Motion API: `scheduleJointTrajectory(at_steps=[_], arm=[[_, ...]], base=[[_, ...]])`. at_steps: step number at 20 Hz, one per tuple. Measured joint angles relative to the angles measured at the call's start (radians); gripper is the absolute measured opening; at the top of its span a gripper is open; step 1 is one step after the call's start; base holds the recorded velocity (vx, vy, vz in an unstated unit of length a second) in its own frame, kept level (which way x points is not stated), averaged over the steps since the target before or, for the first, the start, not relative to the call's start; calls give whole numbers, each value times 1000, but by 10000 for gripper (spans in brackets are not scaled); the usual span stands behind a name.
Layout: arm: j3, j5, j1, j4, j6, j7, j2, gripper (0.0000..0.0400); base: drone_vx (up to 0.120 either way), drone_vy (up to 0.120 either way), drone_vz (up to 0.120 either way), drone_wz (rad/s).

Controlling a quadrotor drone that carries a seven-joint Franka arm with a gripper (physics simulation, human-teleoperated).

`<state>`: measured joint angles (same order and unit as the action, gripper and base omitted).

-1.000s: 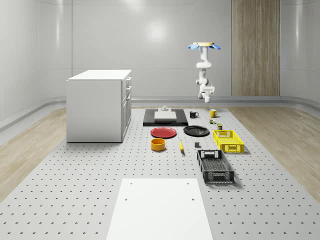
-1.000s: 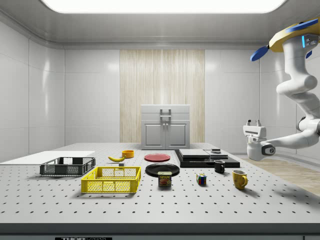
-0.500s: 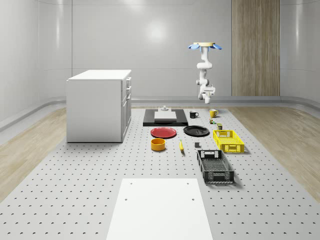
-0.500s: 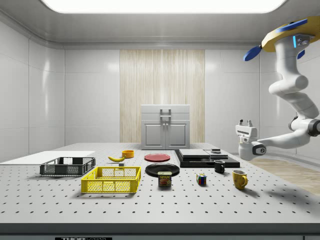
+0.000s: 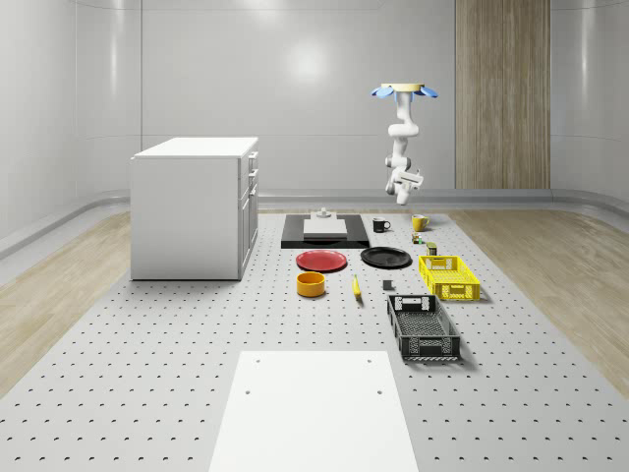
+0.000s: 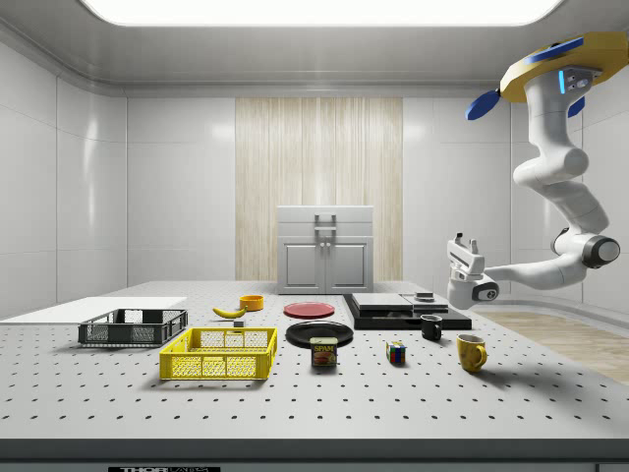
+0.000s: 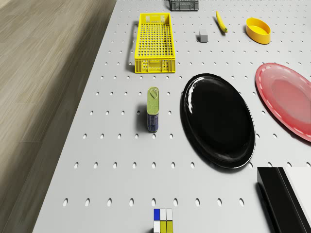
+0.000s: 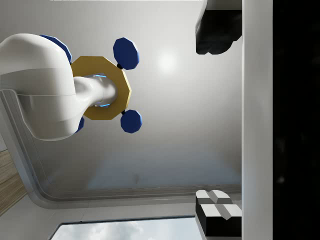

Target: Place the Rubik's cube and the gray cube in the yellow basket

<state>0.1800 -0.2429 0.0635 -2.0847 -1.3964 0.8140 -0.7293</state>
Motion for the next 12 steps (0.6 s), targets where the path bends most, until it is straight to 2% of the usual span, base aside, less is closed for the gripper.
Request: scheduleJointTrajectory(at_steps=[4, 6, 10, 12], arm=[[154, -222, 51, -61, -11, 34, -15, 400], [262, -386, 89, -126, -19, 64, -30, 400], [516, -810, 205, -347, -31, 171, -79, 400], [636, -1038, 288, -480, -20, 251, -109, 400]], base=[[120, 0, 0, 0], [120, 0, -120, 0], [120, 0, -120, 0], [120, 0, -120, 0]])
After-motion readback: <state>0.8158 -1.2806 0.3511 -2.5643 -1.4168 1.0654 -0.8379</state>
